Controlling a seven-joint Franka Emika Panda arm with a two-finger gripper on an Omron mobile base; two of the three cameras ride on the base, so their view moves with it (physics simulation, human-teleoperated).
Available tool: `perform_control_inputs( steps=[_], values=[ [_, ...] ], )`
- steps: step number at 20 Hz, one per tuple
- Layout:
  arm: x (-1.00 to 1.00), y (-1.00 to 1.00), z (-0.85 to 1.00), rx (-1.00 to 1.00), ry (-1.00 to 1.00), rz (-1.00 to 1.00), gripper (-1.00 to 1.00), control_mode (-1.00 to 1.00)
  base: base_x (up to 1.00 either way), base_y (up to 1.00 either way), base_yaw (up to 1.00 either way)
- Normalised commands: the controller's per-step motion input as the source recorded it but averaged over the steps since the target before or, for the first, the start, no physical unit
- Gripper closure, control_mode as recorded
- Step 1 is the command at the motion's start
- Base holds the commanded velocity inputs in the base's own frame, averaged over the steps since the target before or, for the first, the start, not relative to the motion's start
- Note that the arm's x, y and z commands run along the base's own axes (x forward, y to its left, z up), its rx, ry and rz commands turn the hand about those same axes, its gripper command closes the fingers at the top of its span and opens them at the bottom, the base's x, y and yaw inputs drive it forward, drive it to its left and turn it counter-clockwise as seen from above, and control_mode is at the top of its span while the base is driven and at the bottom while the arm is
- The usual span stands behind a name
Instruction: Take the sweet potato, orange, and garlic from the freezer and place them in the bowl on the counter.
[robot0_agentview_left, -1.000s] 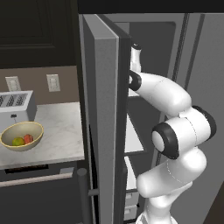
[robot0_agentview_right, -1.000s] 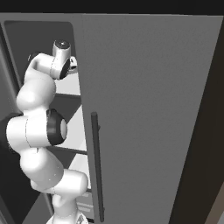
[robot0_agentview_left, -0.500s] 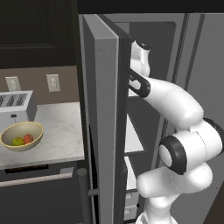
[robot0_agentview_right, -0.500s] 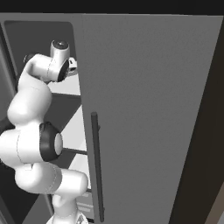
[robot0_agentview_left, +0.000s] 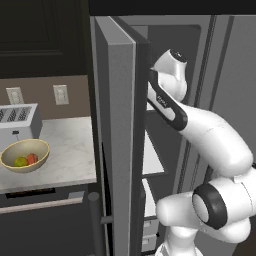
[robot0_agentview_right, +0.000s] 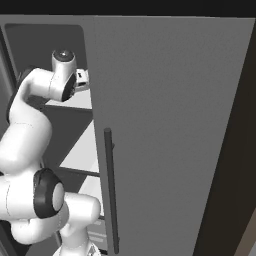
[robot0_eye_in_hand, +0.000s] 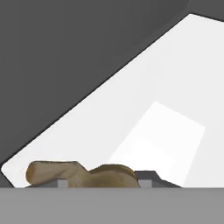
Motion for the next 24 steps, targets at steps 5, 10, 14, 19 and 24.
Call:
perform_control_inputs(
  steps=[5,10,14,19,24],
  values=[
    [-0.71,-0.36,0.17,0.0,0.0,-0.12,1.0,-1.0,0.0,0.0,0.0],
    [-0.62,-0.21,0.17,0.0,0.0,-0.15,1.0,-1.0,0.0,0.0,0.0],
    [-0.62,-0.12,0.1,0.0,0.0,-0.15,1.0,-1.0,0.0,0.0,0.0],
    [-0.67,-0.12,0.07,0.0,0.0,-0.14,1.0,-1.0,0.0,0.0,0.0],
    [-0.69,-0.15,0.09,0.0,0.0,-0.13,1.0,-1.0,0.0,0.0,0.0]
  ],
)
